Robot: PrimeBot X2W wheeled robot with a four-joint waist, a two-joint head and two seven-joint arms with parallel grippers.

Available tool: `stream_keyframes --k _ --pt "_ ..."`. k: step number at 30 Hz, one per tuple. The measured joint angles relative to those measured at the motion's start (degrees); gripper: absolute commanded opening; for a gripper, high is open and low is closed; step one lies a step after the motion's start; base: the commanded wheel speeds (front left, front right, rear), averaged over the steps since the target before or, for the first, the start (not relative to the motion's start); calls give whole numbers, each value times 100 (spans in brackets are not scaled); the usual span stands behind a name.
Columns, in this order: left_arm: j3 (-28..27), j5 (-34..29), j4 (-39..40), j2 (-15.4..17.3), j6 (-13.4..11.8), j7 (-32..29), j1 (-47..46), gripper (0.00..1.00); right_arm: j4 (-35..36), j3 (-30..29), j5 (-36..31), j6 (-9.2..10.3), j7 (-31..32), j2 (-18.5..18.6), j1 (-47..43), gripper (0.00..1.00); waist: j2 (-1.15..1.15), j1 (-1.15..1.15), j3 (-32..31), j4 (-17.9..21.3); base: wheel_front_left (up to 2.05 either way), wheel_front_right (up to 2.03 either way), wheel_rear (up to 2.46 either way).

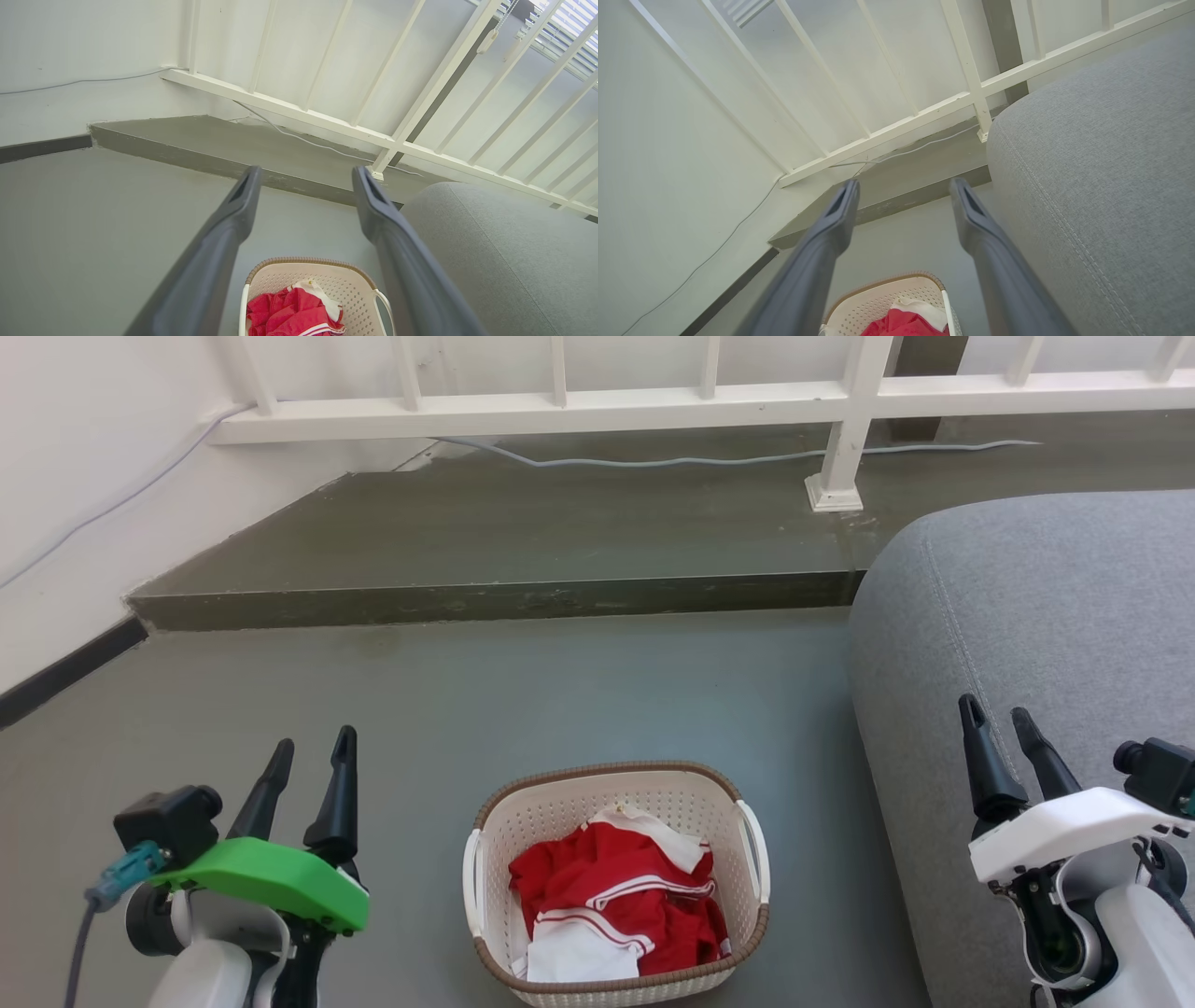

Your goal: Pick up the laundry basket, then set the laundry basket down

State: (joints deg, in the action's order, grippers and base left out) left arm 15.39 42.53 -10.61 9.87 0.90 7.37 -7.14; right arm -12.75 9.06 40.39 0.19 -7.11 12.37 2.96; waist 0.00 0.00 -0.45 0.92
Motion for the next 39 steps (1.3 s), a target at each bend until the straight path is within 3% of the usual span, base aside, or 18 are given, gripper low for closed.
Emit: stream_keyframes --k 23,39 --pt "385 -1477 -371 0 -417 437 1 100 -339 432 -1446 294 -404 44 -2 100 0 0 -61 30 0 0 0" --pt "704 -2385 -661 -2 -597 638 -20 100 -595 604 -2297 398 -680 132 -2 100 0 0 -80 84 0 0 0"
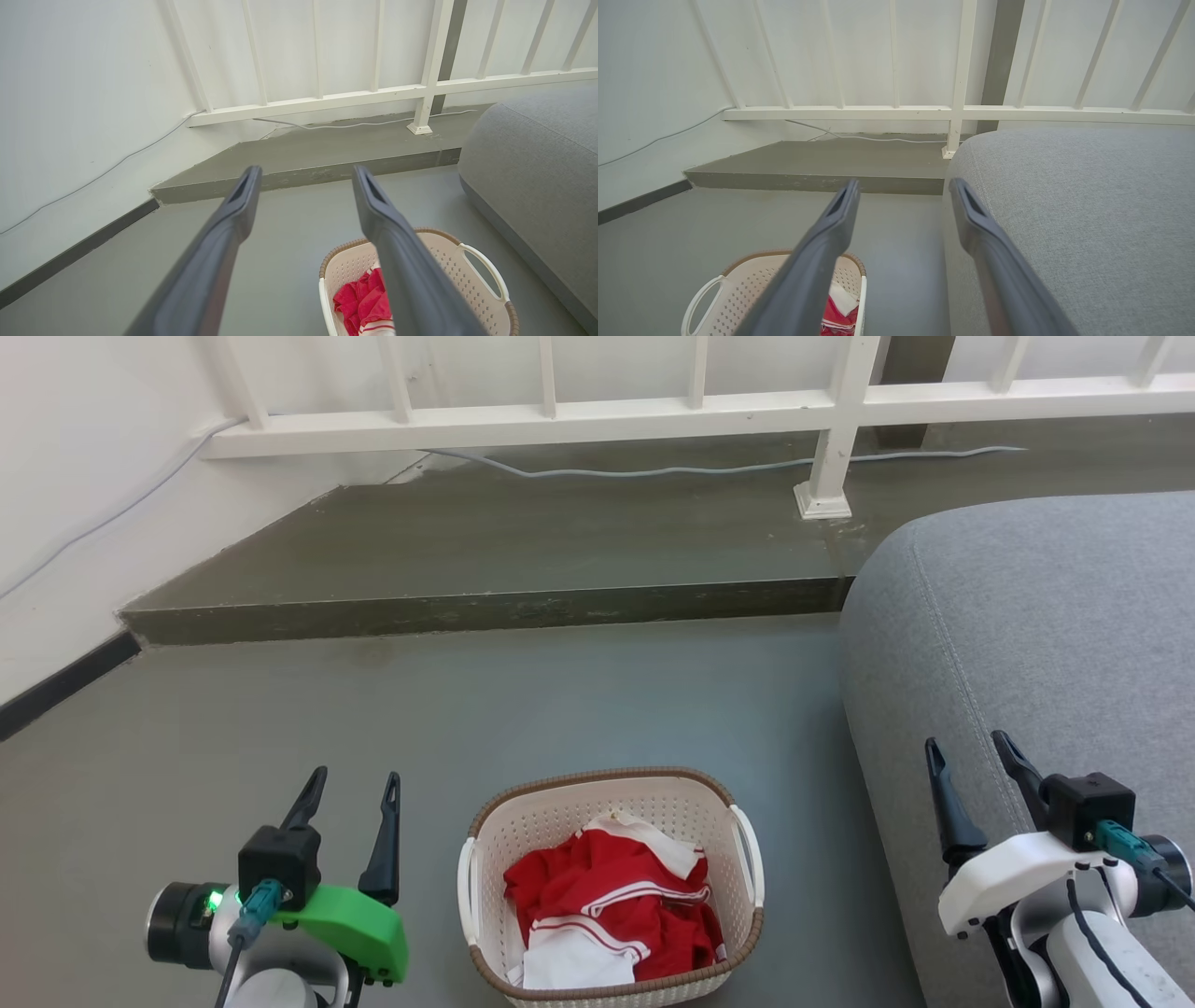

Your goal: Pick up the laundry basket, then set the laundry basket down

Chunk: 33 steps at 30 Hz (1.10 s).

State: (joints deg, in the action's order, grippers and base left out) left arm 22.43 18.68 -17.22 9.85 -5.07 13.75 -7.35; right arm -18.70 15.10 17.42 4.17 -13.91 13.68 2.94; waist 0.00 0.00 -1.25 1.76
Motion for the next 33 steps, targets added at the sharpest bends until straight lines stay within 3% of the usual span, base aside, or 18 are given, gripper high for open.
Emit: stream_keyframes --k 33 --pt "25 22 -299 -123 0 -1 -126 100 -198 19 18 -63 -18 1 19 100 0 0 66 21 0 0 0"
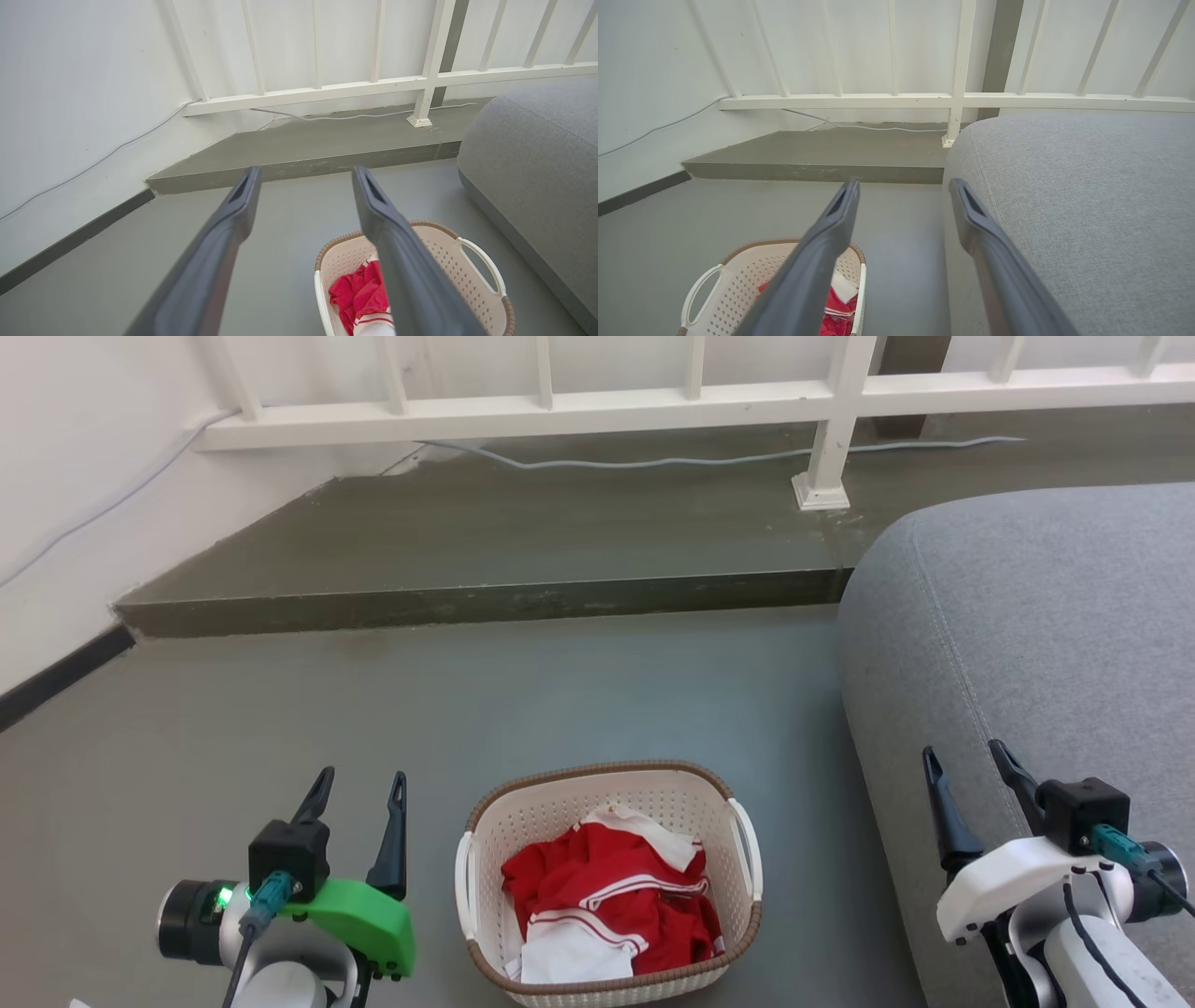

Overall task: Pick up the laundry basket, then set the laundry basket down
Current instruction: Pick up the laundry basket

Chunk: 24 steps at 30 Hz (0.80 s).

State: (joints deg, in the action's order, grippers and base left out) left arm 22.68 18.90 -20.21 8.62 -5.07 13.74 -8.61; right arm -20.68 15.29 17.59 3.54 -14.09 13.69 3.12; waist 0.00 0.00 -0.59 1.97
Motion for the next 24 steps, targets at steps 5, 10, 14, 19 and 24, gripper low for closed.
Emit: stream_keyframes --k 5,10,14,19,24 --pt "-4 0 14 -16 0 -16 -125 100 3 18 1 -21 0 -26 119 100 0 0 134 -1 0 0 0" --pt "2 3 35 -59 0 -119 -338 100 30 18 23 -63 2 -77 326 100 0 0 375 -6 0 0 0" --pt "33 7 4 -81 2 -211 -562 100 14 18 62 -79 30 -113 511 100 0 0 631 -17 0 0 0" --pt "152 5 -183 -216 35 -337 -837 100 -119 32 65 -121 111 -163 810 100 0 0 994 -40 0 0 0" --pt "187 5 -434 -263 112 -465 -1145 100 -321 169 64 -202 240 -264 1100 100 0 0 1378 -70 0 0 0"
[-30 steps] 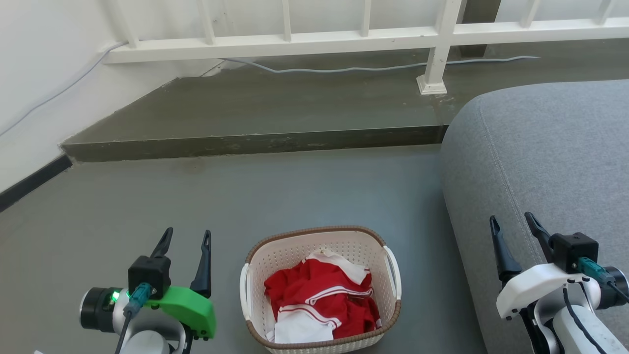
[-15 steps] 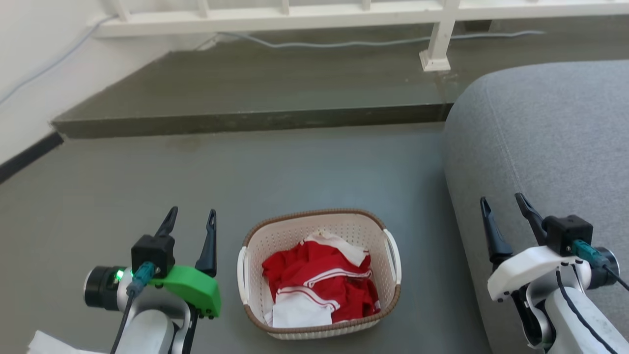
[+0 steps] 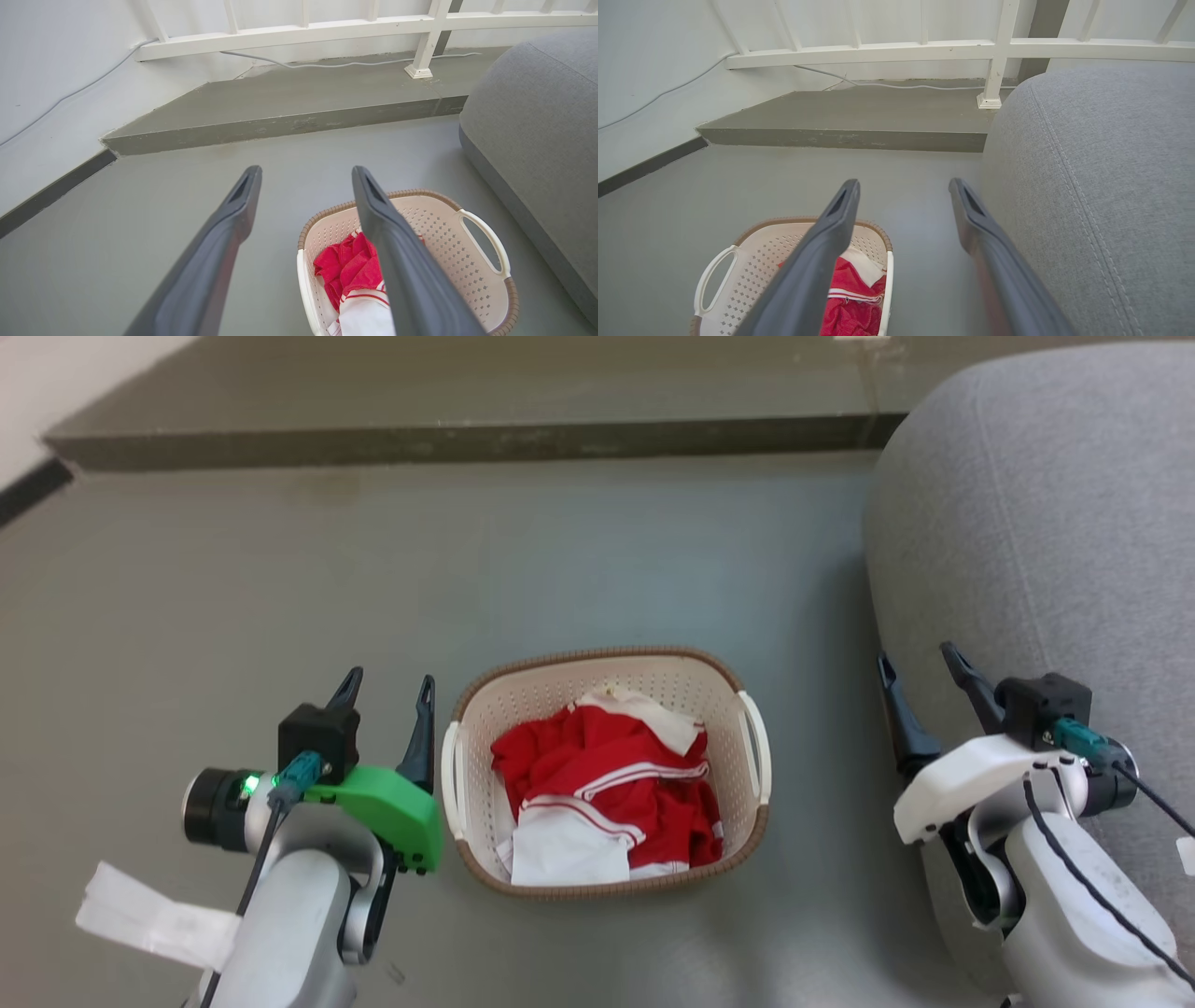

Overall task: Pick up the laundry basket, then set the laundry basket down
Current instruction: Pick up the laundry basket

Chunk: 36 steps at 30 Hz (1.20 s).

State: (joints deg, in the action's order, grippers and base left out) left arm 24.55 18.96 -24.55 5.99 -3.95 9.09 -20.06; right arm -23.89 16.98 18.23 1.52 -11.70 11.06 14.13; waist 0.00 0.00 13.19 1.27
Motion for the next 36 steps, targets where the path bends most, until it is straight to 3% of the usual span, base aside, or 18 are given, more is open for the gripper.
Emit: stream_keyframes --k 36 --pt "142 109 -1884 -318 691 -483 -2615 100 -1411 350 -203 -302 437 -226 2513 100 0 -1 2909 -151 0 0 0"
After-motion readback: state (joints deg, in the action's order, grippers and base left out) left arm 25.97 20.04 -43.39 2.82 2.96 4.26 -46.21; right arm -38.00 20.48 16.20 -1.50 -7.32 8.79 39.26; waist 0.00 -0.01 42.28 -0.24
